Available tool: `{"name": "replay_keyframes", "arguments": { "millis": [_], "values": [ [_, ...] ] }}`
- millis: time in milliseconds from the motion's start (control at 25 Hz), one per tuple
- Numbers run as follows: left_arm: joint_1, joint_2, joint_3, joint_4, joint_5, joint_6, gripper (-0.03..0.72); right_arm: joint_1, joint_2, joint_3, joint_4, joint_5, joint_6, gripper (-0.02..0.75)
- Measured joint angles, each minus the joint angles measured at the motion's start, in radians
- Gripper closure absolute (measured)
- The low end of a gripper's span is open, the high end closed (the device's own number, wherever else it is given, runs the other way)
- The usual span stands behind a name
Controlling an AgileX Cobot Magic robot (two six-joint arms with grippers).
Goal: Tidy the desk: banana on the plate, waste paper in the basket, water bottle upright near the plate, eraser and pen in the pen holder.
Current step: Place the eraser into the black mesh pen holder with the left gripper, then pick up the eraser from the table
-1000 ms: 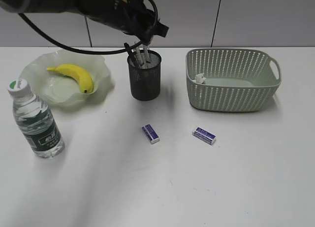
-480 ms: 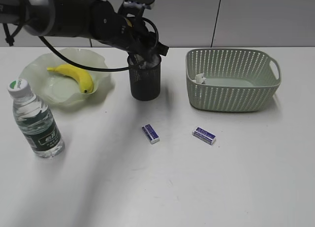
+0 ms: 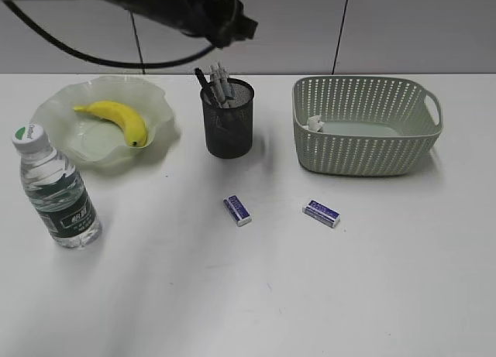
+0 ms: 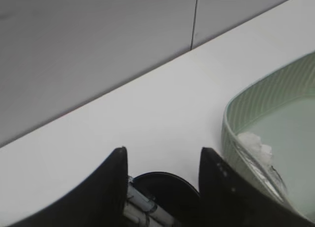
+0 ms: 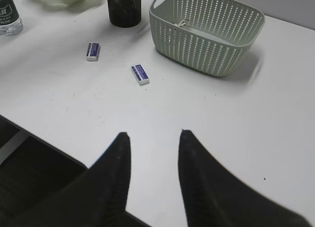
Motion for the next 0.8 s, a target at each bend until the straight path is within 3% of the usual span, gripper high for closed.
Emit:
{"name": "replay_keyframes", "arguments": {
  "millis": [520,640,800],
  "values": [
    [0.000,-0.477,0.000,0.007,0.772,0.000,0.346,0.000,0.000,0.000,0.000,0.000,0.000,0.461],
    [0.000,-0.586,0.023,0.014,0.879,-0.008,0.346,0.000,0.000,0.000,0.000,0.000,0.000,0.461],
    [0.000,-0.781,0.167,0.015,0.921,-0.041,0.346,0.000,0.000,0.000,0.000,0.000,0.000,0.461]
  ]
}}
